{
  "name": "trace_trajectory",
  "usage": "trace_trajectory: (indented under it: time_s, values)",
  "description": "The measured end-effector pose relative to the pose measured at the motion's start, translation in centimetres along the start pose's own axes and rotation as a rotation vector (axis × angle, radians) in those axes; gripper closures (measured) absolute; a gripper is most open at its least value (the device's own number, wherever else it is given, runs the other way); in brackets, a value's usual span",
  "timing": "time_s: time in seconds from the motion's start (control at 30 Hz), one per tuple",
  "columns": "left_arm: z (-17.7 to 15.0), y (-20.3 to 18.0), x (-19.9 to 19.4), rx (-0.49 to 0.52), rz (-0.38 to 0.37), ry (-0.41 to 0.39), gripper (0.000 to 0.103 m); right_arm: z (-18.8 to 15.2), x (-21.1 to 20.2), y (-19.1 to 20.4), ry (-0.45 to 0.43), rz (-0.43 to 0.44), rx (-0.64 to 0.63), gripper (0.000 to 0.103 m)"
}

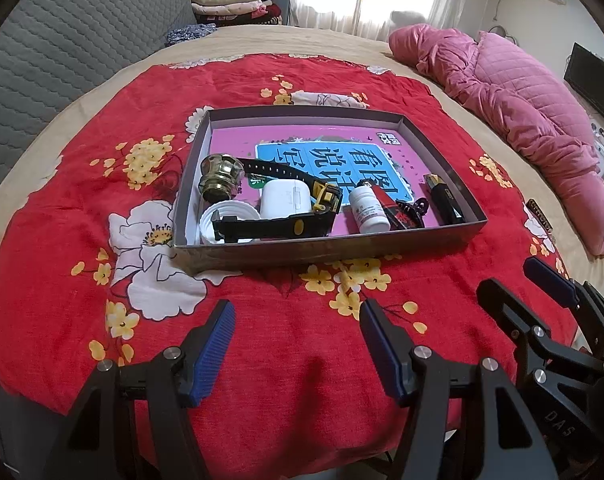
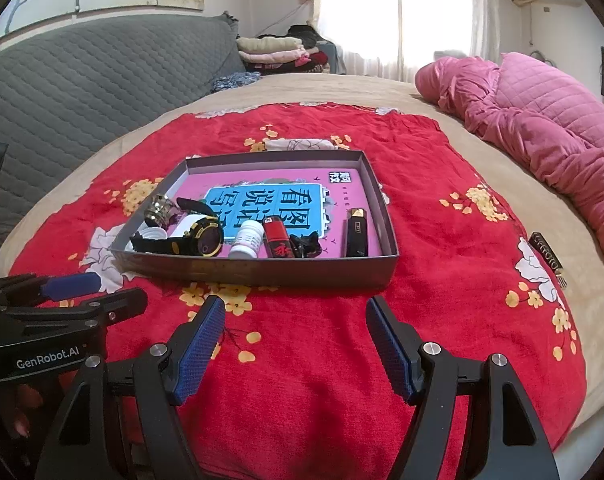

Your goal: Organize rigid objects

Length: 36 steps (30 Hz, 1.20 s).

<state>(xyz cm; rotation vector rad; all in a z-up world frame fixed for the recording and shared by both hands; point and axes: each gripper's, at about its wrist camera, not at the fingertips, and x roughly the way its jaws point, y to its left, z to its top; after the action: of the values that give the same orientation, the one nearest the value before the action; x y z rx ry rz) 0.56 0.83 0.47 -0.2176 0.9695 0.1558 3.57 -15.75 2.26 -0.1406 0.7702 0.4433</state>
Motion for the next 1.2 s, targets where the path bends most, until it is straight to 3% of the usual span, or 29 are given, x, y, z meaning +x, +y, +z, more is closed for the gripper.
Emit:
trace_trajectory:
  time_s: [1.2]
  values:
    - [0.2, 0.7, 0.9, -0.007, 0.031, -0.010, 0.039, -0.3, 0.6, -0.9, 0.022, 0.012, 0.026, 0.029]
